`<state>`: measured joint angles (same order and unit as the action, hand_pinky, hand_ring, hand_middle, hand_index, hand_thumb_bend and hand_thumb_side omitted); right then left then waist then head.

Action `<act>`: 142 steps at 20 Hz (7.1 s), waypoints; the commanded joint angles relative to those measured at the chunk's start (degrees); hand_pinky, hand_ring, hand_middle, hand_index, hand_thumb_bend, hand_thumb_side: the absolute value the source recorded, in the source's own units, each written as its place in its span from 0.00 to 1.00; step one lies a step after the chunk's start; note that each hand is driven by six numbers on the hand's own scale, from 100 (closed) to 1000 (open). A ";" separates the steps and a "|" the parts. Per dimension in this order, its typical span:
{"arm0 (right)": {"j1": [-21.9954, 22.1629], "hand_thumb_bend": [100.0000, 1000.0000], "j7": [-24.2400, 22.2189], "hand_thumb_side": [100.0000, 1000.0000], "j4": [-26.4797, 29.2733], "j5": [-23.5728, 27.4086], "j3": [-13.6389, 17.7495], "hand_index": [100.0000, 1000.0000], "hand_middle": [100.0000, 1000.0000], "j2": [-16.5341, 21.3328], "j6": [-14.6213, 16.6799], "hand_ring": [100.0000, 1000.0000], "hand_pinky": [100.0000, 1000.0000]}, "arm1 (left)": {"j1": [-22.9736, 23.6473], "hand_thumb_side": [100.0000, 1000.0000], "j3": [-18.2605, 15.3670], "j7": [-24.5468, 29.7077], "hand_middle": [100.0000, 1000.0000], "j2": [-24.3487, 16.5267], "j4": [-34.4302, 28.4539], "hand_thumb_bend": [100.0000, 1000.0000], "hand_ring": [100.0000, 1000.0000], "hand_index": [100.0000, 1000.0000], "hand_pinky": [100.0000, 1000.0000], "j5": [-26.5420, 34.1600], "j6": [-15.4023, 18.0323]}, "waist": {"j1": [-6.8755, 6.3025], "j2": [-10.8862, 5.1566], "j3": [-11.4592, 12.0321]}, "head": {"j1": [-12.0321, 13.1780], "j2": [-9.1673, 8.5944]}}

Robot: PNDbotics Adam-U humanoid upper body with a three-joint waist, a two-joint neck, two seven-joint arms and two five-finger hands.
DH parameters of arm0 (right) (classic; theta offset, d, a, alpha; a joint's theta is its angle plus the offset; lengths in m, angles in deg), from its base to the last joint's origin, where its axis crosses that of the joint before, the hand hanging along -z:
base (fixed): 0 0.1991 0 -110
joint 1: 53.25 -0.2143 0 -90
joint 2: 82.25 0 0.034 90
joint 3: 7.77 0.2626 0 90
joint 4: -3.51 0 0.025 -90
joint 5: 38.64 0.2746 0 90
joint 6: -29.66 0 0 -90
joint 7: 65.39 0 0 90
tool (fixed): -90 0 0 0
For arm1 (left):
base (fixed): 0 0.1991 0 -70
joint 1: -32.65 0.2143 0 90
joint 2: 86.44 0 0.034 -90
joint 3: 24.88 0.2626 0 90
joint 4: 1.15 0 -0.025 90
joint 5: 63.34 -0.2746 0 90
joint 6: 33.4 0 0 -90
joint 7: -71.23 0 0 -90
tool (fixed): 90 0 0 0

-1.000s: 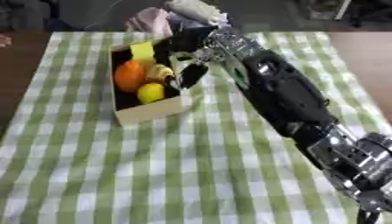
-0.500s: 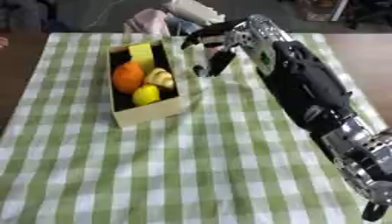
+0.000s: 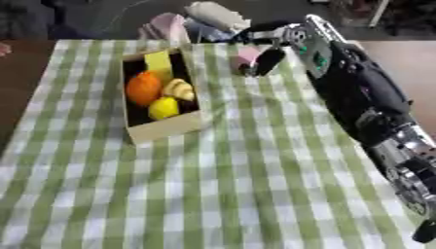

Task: Pick up objects on the table and place them in the box.

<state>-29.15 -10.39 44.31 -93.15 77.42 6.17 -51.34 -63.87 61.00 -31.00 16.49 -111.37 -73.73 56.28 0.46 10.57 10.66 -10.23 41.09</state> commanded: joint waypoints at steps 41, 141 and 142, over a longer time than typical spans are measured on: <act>0.48 0.00 24.62 0.12 -9.86 -1.17 7.30 1.00 1.00 -2.34 -20.04 1.00 0.94 | -1.26 0.75 1.12 1.99 0.68 0.30 -1.42 0.31 0.48 0.81 0.69 0.04 0.21 | -0.71 1.59 4.05 | -3.87 -2.16; 0.46 0.00 10.11 0.48 5.07 -2.99 -3.41 1.00 1.00 -10.18 -2.06 0.99 0.99 | -1.61 0.74 -0.40 0.38 0.68 -0.22 -1.77 0.33 0.48 0.81 0.69 0.32 0.55 | -0.94 0.41 3.47 | -4.86 -2.95; 0.22 0.00 9.35 0.47 5.75 -2.40 -3.56 1.00 1.00 -9.80 -1.84 0.99 1.00 | -1.55 0.74 -0.43 0.36 0.68 -0.27 -1.77 0.33 0.48 0.81 0.69 0.32 0.55 | -0.93 0.32 3.35 | -4.78 -2.92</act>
<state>-27.29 -0.16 48.16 -96.38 73.99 -5.05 -53.50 -65.22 61.00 -30.66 17.07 -112.10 -73.22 56.84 0.43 12.46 13.97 -15.20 38.71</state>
